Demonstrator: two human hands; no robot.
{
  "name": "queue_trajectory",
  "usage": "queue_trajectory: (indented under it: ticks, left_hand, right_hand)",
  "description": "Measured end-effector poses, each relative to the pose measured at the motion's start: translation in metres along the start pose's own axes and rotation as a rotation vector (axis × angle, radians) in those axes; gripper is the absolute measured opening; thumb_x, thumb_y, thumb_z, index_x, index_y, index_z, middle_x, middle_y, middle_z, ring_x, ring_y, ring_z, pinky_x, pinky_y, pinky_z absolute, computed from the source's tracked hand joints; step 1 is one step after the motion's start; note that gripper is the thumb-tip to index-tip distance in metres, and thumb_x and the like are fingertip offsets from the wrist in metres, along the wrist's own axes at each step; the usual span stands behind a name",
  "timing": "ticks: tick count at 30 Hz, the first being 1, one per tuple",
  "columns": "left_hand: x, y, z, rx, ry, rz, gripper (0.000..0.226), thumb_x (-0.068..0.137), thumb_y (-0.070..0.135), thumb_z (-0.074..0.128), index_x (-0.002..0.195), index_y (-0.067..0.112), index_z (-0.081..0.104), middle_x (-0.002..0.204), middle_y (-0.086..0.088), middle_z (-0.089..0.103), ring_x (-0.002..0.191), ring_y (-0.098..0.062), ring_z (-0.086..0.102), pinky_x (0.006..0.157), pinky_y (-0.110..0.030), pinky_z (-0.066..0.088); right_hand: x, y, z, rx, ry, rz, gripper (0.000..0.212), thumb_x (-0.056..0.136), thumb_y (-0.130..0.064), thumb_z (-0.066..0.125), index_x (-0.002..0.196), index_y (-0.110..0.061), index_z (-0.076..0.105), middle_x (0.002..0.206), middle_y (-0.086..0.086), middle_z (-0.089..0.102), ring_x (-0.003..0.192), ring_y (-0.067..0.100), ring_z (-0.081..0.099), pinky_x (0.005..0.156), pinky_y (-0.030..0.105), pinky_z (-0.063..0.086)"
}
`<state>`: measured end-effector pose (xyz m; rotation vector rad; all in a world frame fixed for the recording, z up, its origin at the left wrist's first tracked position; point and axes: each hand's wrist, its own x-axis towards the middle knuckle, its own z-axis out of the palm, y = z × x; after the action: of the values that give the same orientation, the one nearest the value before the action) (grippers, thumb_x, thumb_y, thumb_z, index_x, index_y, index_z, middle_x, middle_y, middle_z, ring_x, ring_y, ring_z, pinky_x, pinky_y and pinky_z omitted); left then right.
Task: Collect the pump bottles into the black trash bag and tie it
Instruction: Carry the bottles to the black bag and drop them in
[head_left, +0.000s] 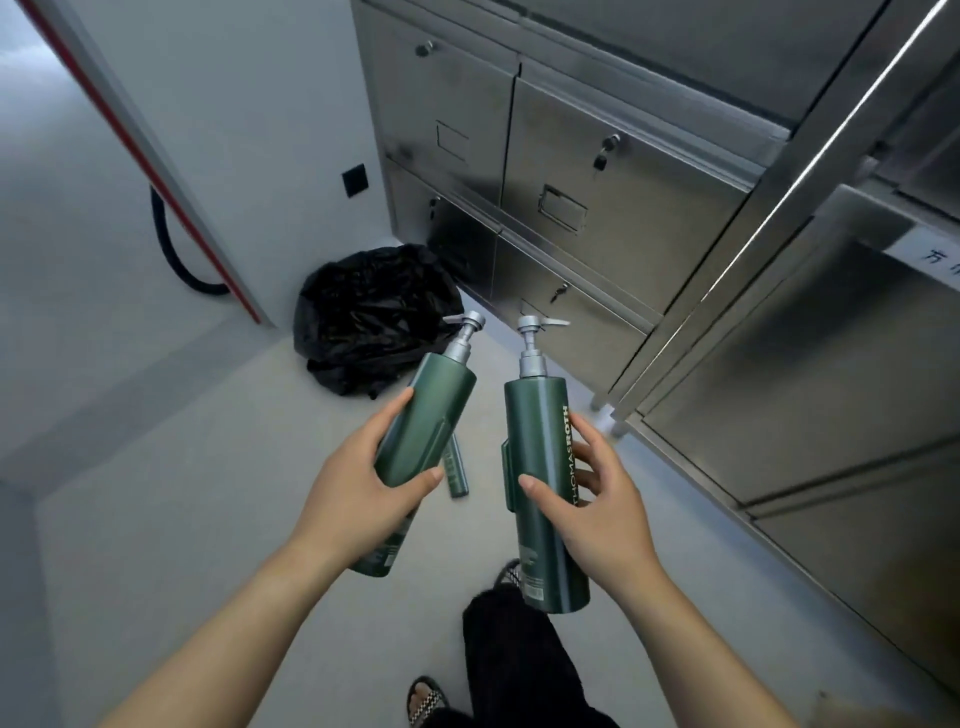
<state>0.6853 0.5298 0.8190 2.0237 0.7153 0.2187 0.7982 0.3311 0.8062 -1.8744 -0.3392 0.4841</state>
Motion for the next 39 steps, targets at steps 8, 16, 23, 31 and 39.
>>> queue_trajectory:
  ticks: [8,16,23,31,39]
  left_hand:
    - [0.096,0.003,-0.042,0.028,0.117,-0.046,0.081,0.067,0.043,0.076,0.129,0.063,0.029,0.102,0.04,0.045,0.089,0.022,0.05,0.072,-0.007,0.038]
    - [0.175,-0.013,-0.104,0.045,0.269,-0.116,0.082,0.064,0.043,0.079,0.127,0.065,0.031,0.109,0.034,0.049,0.1,-0.001,0.057,0.076,-0.016,0.044]
    - [0.243,-0.049,-0.155,0.026,0.257,-0.139,0.082,0.065,0.043,0.078,0.131,0.06,0.031,0.123,0.021,0.049,0.109,-0.008,0.056,0.084,-0.024,0.045]
    - [0.338,-0.087,-0.247,0.002,0.196,-0.087,0.081,0.062,0.049,0.077,0.127,0.065,0.03,0.123,0.021,0.05,0.11,-0.009,0.055,0.09,-0.034,0.049]
    - [0.435,-0.108,-0.287,0.002,0.101,-0.048,0.083,0.054,0.066,0.067,0.128,0.065,0.029,0.124,0.022,0.049,0.113,-0.007,0.053,0.094,-0.035,0.047]
  right_hand:
    - [0.138,-0.043,0.043,0.053,-0.099,-0.054,0.069,0.068,-0.039,0.077,0.116,-0.067,0.037,0.112,-0.028,0.052,0.103,0.0,0.055,0.08,0.023,0.048]
    - [0.243,-0.083,0.098,0.047,-0.191,-0.08,0.071,0.066,-0.044,0.075,0.121,-0.063,0.036,0.118,-0.024,0.052,0.103,0.0,0.056,0.076,0.019,0.046]
    - [0.303,-0.105,0.174,0.014,-0.231,-0.08,0.075,0.068,-0.041,0.075,0.129,-0.056,0.035,0.117,-0.023,0.052,0.105,0.004,0.056,0.083,0.028,0.05]
    - [0.361,-0.156,0.263,0.019,-0.125,-0.079,0.072,0.07,-0.038,0.076,0.124,-0.059,0.034,0.108,-0.033,0.05,0.091,-0.023,0.05,0.061,0.004,0.044]
    - [0.434,-0.176,0.307,-0.04,-0.044,-0.038,0.075,0.07,-0.039,0.076,0.129,-0.056,0.033,0.108,-0.032,0.047,0.09,-0.028,0.046,0.059,-0.005,0.038]
